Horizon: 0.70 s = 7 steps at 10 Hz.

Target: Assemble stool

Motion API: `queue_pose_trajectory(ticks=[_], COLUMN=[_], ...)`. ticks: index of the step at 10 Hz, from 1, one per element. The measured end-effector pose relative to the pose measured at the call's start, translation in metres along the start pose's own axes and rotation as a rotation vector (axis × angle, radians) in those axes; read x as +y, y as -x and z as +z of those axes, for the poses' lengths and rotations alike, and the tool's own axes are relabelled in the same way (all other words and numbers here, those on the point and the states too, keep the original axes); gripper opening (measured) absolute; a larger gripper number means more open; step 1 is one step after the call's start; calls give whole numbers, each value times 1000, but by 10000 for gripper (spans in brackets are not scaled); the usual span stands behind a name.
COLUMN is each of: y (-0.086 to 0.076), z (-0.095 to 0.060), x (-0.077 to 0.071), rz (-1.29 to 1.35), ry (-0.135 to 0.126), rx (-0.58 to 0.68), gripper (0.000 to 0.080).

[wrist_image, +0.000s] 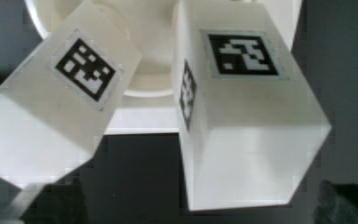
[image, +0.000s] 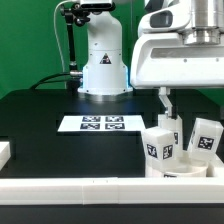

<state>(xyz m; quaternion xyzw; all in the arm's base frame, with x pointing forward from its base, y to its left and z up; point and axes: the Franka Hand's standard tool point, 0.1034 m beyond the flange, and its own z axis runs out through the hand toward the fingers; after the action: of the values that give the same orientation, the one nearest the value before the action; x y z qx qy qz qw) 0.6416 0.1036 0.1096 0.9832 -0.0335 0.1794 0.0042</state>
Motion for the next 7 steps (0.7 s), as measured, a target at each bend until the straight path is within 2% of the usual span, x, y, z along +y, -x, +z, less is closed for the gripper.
queue_pose_trajectory(ticks=[3, 4, 5, 7], y=[5, 11, 6, 3], z=[2, 1, -4, -7], x=[1, 2, 0, 10], rz=[3, 7, 9, 23], ry=[7, 19, 21, 38], rx=[-52, -154, -204, -319], gripper=[649, 649, 649, 649])
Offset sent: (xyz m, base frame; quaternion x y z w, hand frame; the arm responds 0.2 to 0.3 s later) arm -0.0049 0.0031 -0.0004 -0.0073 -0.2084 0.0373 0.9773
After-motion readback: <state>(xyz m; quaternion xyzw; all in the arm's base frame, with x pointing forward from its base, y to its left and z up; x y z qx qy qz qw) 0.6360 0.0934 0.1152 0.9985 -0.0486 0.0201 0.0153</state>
